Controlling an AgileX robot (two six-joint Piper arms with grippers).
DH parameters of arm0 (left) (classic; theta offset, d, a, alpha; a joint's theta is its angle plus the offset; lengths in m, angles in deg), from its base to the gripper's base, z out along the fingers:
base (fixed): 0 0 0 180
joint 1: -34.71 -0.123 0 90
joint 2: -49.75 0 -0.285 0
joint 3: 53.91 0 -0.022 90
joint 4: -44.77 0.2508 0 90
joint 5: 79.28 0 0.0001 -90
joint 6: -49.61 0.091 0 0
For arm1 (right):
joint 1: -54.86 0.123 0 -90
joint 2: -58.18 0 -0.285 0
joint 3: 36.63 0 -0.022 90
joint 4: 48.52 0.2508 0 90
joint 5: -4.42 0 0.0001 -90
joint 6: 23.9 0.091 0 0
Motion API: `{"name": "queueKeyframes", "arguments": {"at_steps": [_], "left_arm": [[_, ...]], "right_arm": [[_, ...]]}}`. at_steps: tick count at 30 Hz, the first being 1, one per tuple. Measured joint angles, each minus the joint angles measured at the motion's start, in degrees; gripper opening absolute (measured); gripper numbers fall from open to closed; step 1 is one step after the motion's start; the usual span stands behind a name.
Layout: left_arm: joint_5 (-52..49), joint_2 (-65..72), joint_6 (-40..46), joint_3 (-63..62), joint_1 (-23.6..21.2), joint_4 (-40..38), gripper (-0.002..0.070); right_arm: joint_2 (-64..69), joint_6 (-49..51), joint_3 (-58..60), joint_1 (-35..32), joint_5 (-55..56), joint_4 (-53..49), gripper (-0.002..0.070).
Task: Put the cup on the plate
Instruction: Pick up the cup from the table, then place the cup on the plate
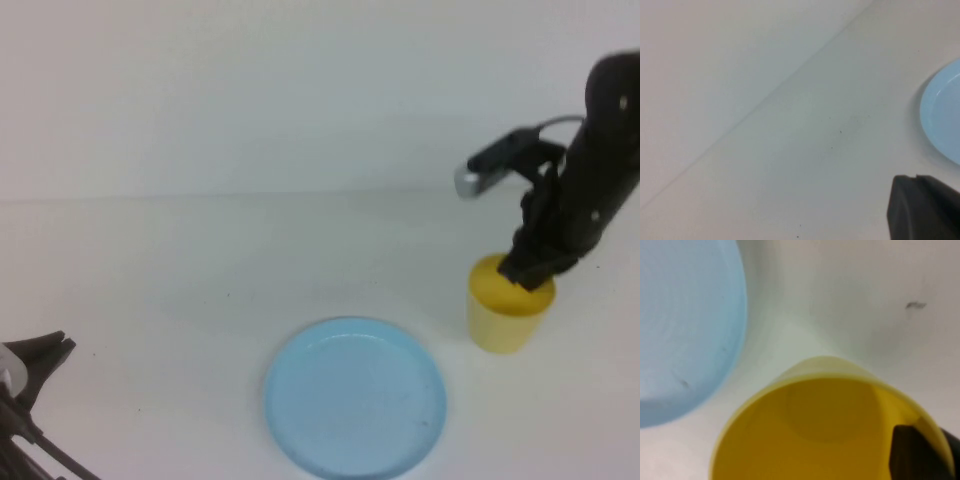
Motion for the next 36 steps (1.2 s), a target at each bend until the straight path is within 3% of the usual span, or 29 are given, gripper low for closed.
{"name": "queueKeyframes", "arguments": {"at_steps": [3,7,14,36], "left_arm": [[-0.1,0.0,-2.6,0.0,0.0,0.0,0.0000],[0.0,0.0,-3.6,0.0,0.0,0.1,0.0000],[1.0,0.0,-4.8,0.0,0.0,3.5,0.0000],[1.2,0.0,-6.3,0.0,0.0,4.5,0.0000]], "right_arm": [[0.0,0.8,-7.5,1.7,-4.8,2.5,0.0031],[0.0,3.7,-13.0,8.5,-6.9,5.0,0.0031],[7.5,9.3,-14.0,19.1,-5.7,-1.1,0.0031],[13.5,11.1,-14.0,20.2,-1.1,-0.4,0.0031]]}}
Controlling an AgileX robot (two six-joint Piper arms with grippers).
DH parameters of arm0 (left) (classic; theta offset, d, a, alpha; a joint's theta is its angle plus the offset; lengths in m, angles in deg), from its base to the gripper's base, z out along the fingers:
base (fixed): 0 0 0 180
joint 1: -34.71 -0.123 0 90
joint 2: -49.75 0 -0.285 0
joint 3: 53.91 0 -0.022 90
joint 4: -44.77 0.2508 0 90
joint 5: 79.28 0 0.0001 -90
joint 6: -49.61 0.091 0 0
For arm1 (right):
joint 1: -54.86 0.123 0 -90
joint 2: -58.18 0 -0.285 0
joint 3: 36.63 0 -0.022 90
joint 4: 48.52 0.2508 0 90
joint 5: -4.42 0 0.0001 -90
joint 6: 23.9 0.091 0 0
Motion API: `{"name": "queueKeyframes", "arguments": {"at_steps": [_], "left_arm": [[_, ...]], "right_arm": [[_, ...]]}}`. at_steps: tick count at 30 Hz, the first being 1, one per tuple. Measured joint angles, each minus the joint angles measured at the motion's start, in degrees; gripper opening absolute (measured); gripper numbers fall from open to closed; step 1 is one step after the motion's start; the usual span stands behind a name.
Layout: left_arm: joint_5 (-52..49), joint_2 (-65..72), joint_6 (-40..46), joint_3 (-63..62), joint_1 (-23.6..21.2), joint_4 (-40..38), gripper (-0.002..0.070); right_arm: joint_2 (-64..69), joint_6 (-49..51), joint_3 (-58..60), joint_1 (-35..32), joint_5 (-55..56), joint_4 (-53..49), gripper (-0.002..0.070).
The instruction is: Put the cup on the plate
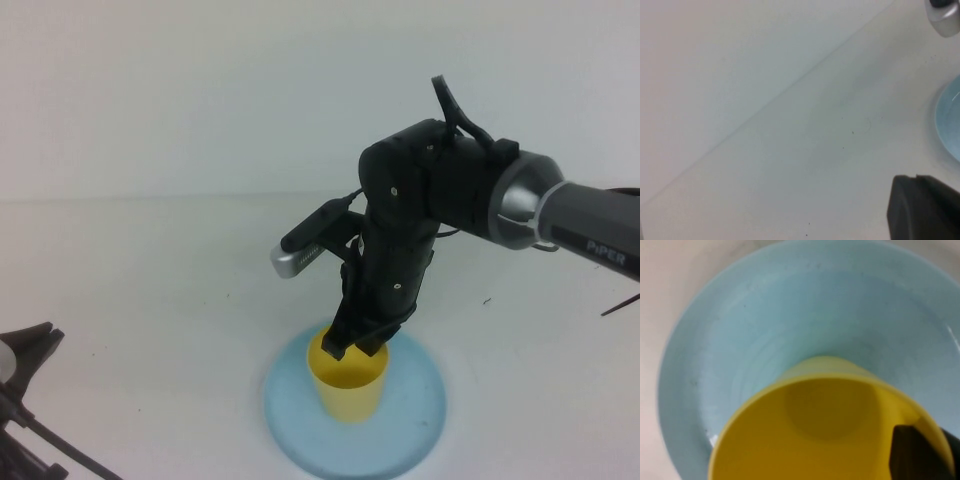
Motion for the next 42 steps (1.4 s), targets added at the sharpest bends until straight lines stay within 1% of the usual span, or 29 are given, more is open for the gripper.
{"name": "queueKeyframes", "arguments": {"at_steps": [4,7,9,12,15,18,23,27,30,34,38,42], "left_arm": [[0.0,0.0,-0.1,0.0,0.0,0.0,0.0000],[0.0,0.0,-0.1,0.0,0.0,0.0,0.0000],[0.0,0.0,-0.1,0.0,0.0,0.0,0.0000],[0.0,0.0,-0.1,0.0,0.0,0.0,0.0000],[0.3,0.0,-0.1,0.0,0.0,0.0,0.0000],[0.4,0.0,-0.1,0.0,0.0,0.0,0.0000],[0.5,0.0,-0.1,0.0,0.0,0.0,0.0000],[0.5,0.0,-0.1,0.0,0.0,0.1,0.0000],[0.5,0.0,-0.1,0.0,0.0,1.0,0.0000],[0.4,0.0,-0.1,0.0,0.0,1.1,0.0000],[0.3,0.0,-0.1,0.0,0.0,1.3,0.0000],[0.2,0.1,-0.1,0.0,0.0,1.4,0.0000]], "right_arm": [[0.4,0.1,0.0,0.0,-0.3,0.0,0.0033],[0.4,0.6,0.0,0.0,-0.5,0.0,0.0073],[0.4,1.5,0.0,0.0,-0.6,0.0,0.0149],[0.4,3.5,0.0,0.0,-0.9,0.0,0.0289],[0.4,7.1,0.0,0.0,-1.6,-1.2,0.0356],[0.0,9.8,0.0,0.0,-2.4,-2.9,0.0377],[-3.3,12.3,0.0,0.0,-4.1,-3.8,0.0384],[-8.3,14.1,0.0,0.0,-4.6,-3.8,0.0372],[-12.5,15.3,0.0,0.6,-4.9,-4.5,0.0334],[-18.8,16.7,0.0,2.8,-5.4,-8.4,0.0253],[-24.8,18.2,0.0,6.4,-5.9,-12.8,0.0146],[-30.3,18.8,0.2,9.3,-6.0,-14.3,0.0041]]}}
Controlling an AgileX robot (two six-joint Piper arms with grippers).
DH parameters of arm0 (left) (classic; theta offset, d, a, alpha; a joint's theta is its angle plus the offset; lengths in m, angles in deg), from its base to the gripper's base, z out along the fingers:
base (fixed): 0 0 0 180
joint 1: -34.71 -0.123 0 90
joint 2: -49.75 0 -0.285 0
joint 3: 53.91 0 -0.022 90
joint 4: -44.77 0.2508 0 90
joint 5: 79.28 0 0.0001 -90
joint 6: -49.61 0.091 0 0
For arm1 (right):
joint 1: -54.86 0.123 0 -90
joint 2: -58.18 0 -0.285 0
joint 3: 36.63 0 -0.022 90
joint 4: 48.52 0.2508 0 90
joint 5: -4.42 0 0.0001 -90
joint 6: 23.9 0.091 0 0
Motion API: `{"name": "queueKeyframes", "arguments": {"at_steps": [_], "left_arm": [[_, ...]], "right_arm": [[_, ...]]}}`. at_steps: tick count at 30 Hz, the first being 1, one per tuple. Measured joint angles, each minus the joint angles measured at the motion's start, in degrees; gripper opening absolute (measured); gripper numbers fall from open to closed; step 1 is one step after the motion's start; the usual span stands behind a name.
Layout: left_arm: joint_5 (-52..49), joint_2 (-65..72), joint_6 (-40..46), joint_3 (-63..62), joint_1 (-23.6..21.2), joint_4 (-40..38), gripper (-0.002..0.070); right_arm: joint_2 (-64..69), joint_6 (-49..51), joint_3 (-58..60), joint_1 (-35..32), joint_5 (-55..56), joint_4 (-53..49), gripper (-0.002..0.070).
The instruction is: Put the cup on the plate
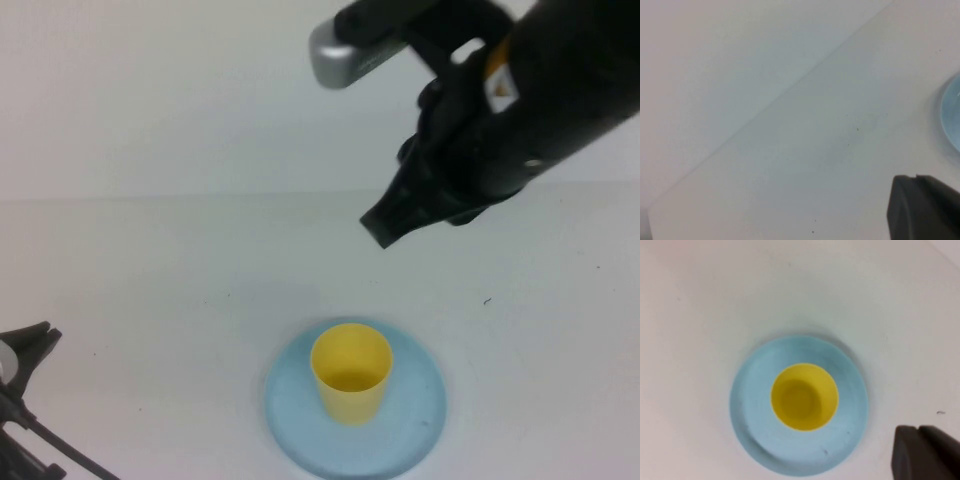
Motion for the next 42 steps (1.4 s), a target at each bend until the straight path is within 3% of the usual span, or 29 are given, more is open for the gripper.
{"name": "queueKeyframes", "arguments": {"at_steps": [6,11,16,23,30,35,42], "left_arm": [[0.0,0.0,0.0,0.0,-1.5,-3.8,0.0000],[0.5,0.0,-0.1,0.0,-10.6,-19.6,0.0000],[0.7,-5.0,-0.1,0.0,-17.2,-25.0,0.0000],[0.4,-18.5,4.6,1.1,-17.7,-22.5,0.0000],[2.0,-27.7,3.6,8.0,-17.7,-25.3,0.0000],[1.9,-33.4,3.5,14.8,-17.7,-27.5,0.0000],[4.2,-35.4,3.5,20.1,-17.7,-27.6,0.0000]], "right_arm": [[-10.5,0.9,8.3,2.6,3.6,-0.5,0.0005],[-21.6,1.6,21.3,2.9,10.3,1.0,0.0001],[-30.8,1.2,29.7,2.9,6.8,6.9,0.0001],[-34.4,-1.9,31.4,3.0,-2.8,-1.7,0.0001],[-38.0,-5.0,34.9,1.7,-1.6,-9.1,0.0001],[-48.4,-1.9,46.4,-6.9,20.1,-9.8,0.0001],[-68.1,2.8,76.7,-21.0,61.3,-7.7,0.0001]]}}
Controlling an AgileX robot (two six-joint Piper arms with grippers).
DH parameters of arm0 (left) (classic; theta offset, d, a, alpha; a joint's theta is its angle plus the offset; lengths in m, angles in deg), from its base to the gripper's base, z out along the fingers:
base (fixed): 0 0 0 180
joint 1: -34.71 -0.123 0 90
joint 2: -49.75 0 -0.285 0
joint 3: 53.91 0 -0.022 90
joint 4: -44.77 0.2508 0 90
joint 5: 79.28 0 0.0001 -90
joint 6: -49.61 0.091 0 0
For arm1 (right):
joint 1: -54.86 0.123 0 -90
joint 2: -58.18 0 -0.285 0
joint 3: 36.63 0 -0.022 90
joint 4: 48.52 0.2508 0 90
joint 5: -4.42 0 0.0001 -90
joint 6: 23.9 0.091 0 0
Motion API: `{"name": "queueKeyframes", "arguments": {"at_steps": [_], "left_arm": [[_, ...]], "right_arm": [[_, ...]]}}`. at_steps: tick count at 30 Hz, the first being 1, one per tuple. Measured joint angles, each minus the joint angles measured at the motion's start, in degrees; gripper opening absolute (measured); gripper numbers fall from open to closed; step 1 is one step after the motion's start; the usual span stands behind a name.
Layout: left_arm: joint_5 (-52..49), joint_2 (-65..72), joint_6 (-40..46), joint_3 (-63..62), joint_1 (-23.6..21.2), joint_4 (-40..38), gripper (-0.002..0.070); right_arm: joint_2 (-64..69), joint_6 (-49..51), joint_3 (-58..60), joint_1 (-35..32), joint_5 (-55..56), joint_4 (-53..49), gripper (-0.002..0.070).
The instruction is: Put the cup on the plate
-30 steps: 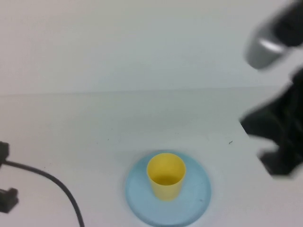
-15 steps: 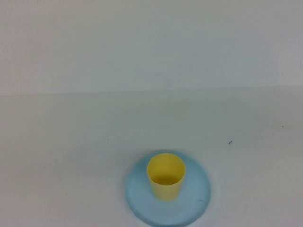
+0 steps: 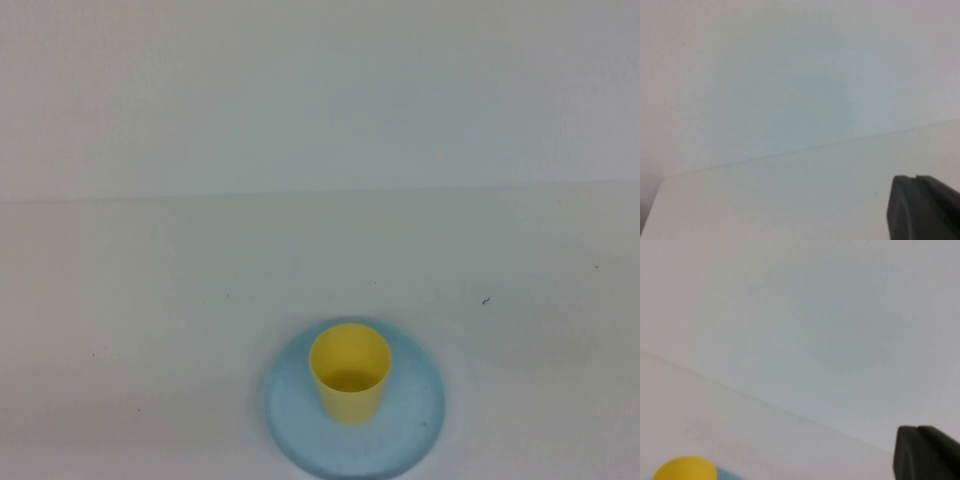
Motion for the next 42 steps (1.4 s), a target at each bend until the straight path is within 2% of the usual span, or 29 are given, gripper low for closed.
{"name": "queueKeyframes", "arguments": {"at_steps": [2,4,10,13,16,21,24,29,37,42], "left_arm": [[0.1,0.0,0.6,0.0,0.0,0.0,0.0000],[0.4,0.0,1.7,0.0,0.0,0.0,0.0000],[1.1,0.0,6.6,0.4,0.0,0.8,0.0000],[1.2,0.0,5.7,2.3,0.0,5.1,0.0000],[2.7,0.0,-2.1,5.4,0.0,11.7,0.0000],[5.6,0.0,-20.0,10.2,0.0,27.6,0.0000],[6.0,0.0,-24.5,10.6,0.0,32.5,0.0000],[3.5,0.0,-25.3,10.6,0.0,32.8,0.0000],[-4.5,0.0,-23.7,10.6,0.0,32.4,0.0000],[-4.3,0.0,-23.7,10.6,0.0,32.0,0.0000]], "right_arm": [[-4.4,1.7,7.5,-5.2,6.7,0.0,0.0001],[-7.8,3.3,13.8,-9.8,7.7,0.4,0.0001],[-16.2,3.9,22.5,-20.0,0.8,0.5,0.0001],[-20.5,3.9,24.1,-24.0,-2.3,0.5,0.0001],[-22.8,3.9,25.2,-25.3,-3.2,0.5,0.0001],[-24.6,3.9,25.9,-25.3,-4.8,0.5,0.0001],[-24.6,3.8,25.9,-25.3,-7.4,0.5,0.0001],[-24.6,3.8,25.9,-25.3,-13.3,0.5,0.0001],[-24.6,3.1,25.9,-25.3,-14.2,2.1,0.0001],[-24.6,-10.3,25.9,-25.3,-14.0,13.2,0.0001]]}}
